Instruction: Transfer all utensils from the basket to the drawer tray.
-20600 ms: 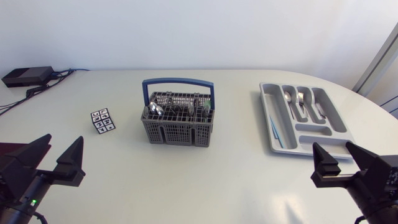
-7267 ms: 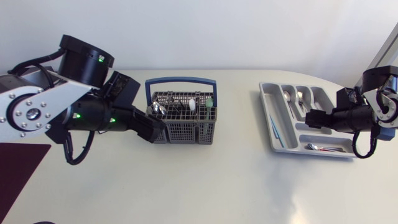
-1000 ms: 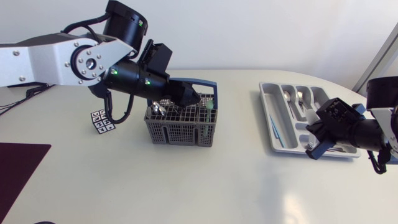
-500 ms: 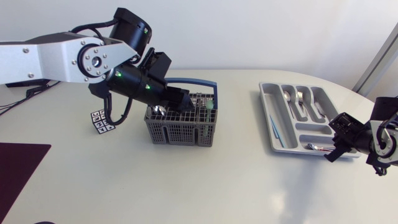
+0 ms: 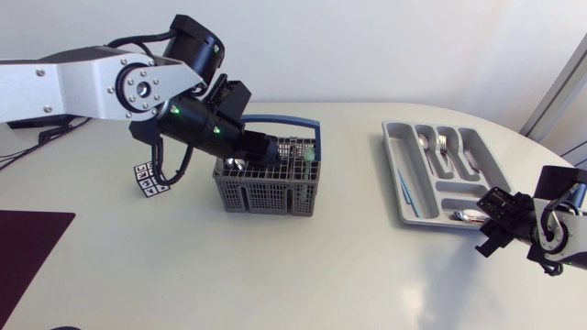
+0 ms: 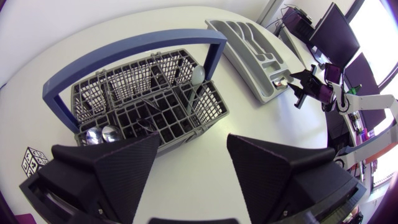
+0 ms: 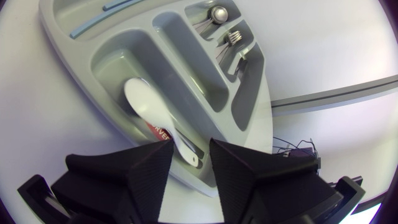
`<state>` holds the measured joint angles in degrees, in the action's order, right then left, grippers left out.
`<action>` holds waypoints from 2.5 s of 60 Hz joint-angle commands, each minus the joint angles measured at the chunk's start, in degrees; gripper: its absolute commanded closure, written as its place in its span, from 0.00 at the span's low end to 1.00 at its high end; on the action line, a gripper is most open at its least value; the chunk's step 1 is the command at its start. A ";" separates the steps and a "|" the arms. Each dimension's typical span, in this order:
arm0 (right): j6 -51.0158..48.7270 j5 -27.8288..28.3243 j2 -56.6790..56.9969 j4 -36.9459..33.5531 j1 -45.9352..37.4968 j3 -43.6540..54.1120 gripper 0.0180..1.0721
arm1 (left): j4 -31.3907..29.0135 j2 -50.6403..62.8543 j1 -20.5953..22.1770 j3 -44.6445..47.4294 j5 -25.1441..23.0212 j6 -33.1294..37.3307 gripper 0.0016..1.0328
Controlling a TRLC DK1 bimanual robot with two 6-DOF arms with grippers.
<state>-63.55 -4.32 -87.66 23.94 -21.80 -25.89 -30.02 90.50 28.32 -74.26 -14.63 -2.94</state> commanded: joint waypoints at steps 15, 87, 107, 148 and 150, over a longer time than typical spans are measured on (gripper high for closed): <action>0.00 1.33 15.06 -14.45 1.85 -0.13 0.12 | -2.50 0.91 -0.54 -2.65 0.13 0.92 0.25; 31.29 0.45 22.44 -32.47 29.27 -4.52 0.12 | -4.96 15.85 2.62 -15.48 14.90 -11.12 0.56; 31.56 0.45 21.92 -31.68 30.15 -3.91 0.12 | -4.78 16.46 2.80 -15.83 16.13 -12.00 0.68; 31.73 -0.34 25.08 -33.61 32.00 -3.03 0.12 | -3.55 16.46 1.57 -13.63 16.13 -11.74 0.97; 31.73 -0.43 25.08 -33.61 32.09 -3.03 0.12 | -3.03 15.76 1.48 -13.02 15.95 -11.56 0.97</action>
<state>-32.97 -4.23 -63.20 -8.95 9.74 -29.69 -33.58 106.94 30.55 -89.06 0.27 -13.78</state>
